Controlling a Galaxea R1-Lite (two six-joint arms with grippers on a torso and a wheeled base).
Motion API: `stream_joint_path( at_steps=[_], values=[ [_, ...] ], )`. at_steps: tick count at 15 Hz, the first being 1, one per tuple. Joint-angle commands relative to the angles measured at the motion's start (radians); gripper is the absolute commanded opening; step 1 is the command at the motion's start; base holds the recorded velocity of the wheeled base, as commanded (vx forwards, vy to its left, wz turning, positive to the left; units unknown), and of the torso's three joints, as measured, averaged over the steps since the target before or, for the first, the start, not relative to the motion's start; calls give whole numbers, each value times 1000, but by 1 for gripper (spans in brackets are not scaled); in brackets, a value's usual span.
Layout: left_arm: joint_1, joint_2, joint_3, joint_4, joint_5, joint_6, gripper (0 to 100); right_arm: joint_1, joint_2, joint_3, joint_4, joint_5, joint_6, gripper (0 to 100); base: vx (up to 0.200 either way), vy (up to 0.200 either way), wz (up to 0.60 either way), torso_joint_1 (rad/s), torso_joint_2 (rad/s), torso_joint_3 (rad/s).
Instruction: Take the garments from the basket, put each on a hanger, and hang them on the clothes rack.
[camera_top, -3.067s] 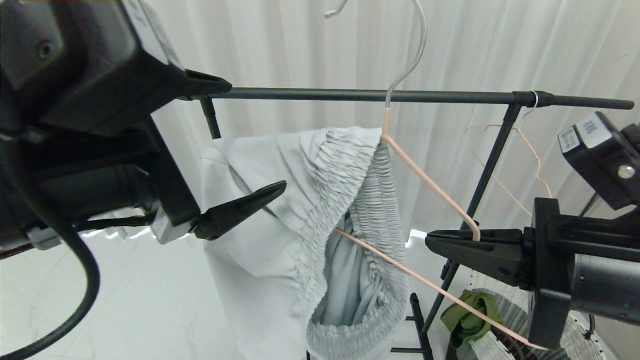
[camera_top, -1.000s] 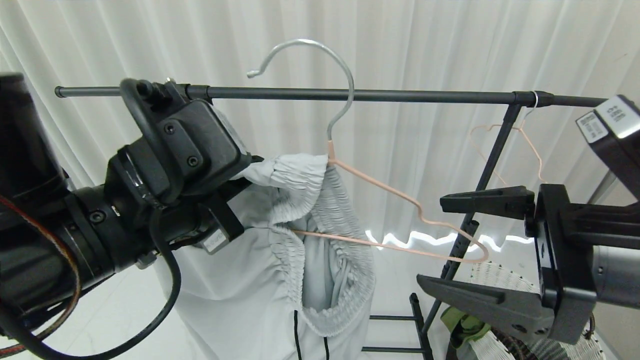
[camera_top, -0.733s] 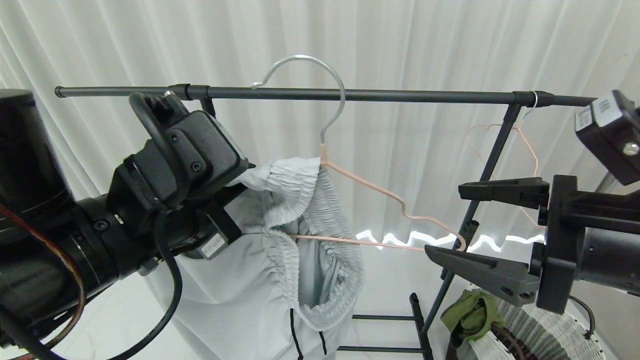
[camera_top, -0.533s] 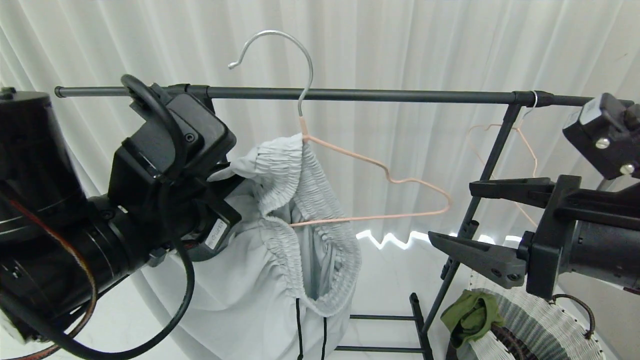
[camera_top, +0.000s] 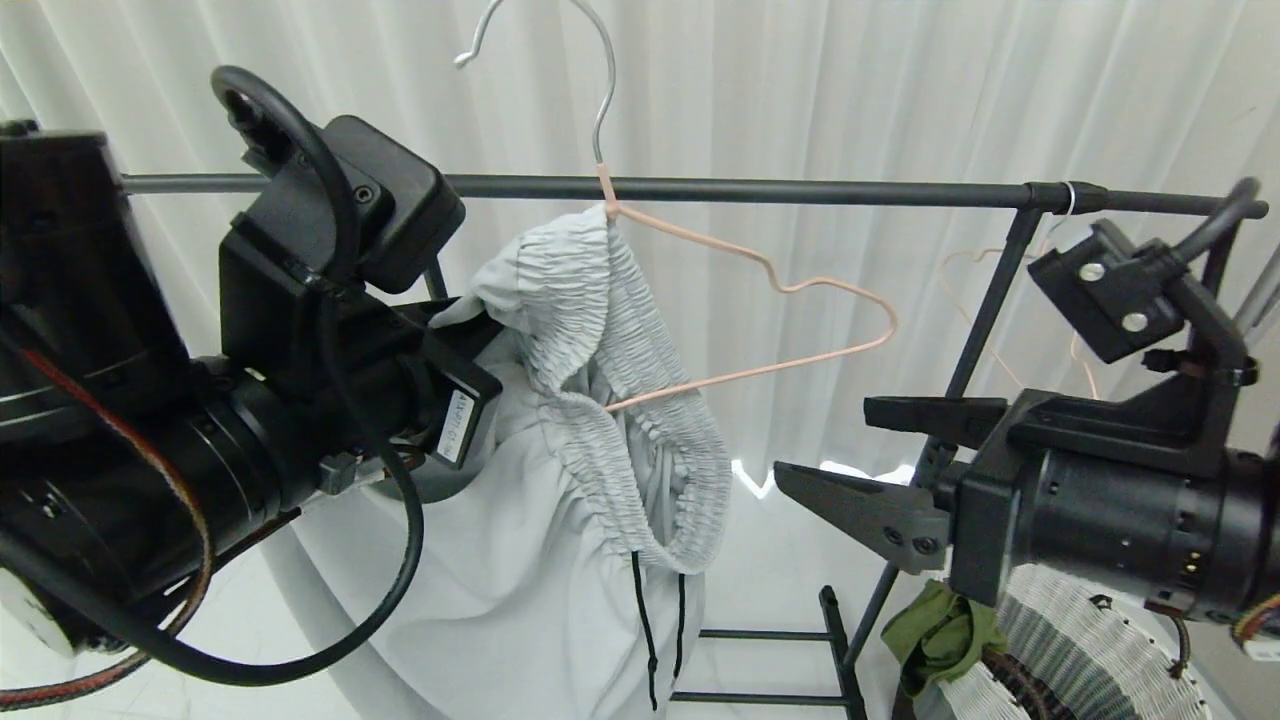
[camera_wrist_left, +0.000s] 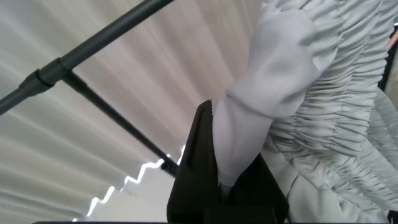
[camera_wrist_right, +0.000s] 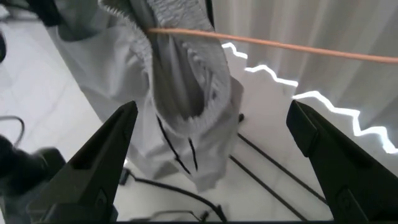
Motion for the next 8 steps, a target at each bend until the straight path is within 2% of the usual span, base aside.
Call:
stream_joint_path(
  at_steps=[1,3,8],
  values=[
    [-18,-3,-12,-2,0,-1,0,10,117,7,-65,-19,29,100,0,0,0,0,0,0],
    [-30,-1,-42,-2,0,-1,0,10,200,6,-146,-69,52,100,0,0,0,0,0,0],
    [-41,-4,-85,-2,-2,-1,0,5,235,6,-170,-75,52,100,0,0,0,0,0,0]
  ],
)
